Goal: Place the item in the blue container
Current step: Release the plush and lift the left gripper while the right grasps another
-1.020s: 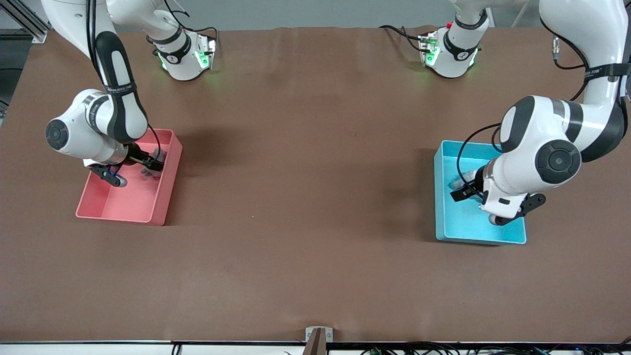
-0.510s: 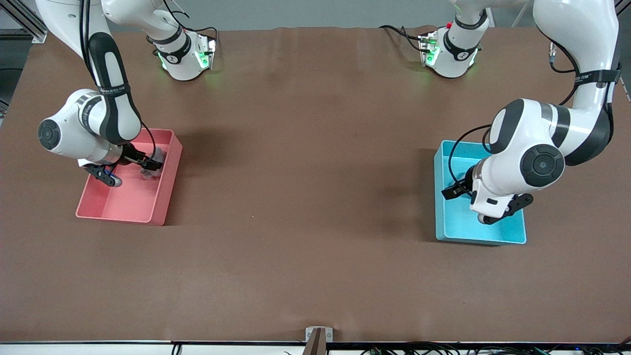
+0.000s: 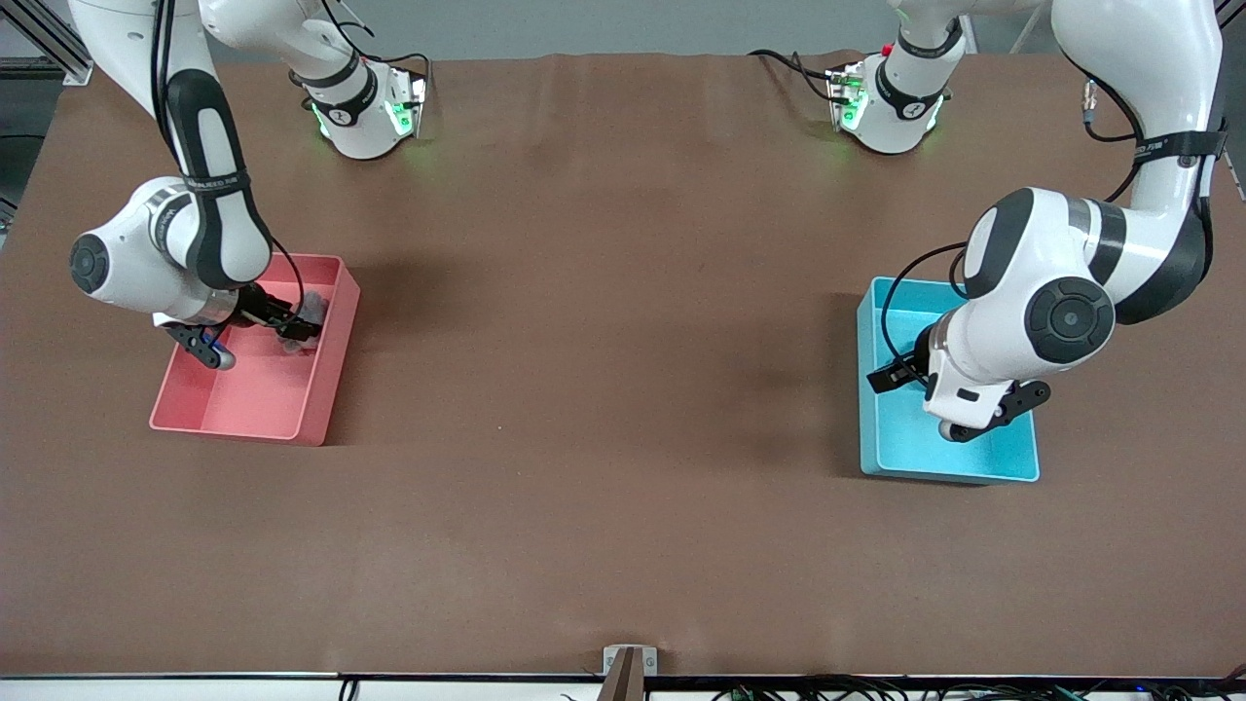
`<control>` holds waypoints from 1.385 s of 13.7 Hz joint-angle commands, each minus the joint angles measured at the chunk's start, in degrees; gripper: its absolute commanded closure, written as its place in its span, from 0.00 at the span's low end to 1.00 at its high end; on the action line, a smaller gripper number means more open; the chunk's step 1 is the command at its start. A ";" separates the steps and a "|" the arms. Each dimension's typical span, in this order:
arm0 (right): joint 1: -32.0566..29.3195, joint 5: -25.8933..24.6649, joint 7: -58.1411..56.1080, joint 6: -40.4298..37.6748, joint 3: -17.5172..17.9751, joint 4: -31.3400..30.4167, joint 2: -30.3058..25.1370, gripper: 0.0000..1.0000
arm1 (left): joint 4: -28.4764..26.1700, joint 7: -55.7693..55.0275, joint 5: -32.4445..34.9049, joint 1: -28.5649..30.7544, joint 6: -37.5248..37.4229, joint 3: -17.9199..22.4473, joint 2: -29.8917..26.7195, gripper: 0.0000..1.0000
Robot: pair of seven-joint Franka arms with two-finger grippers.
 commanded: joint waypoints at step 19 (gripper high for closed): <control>-4.70 13.68 -1.33 -7.75 2.34 0.74 5.38 0.78 | 7.18 1.27 0.38 -0.21 -4.77 -4.26 -0.63 0.00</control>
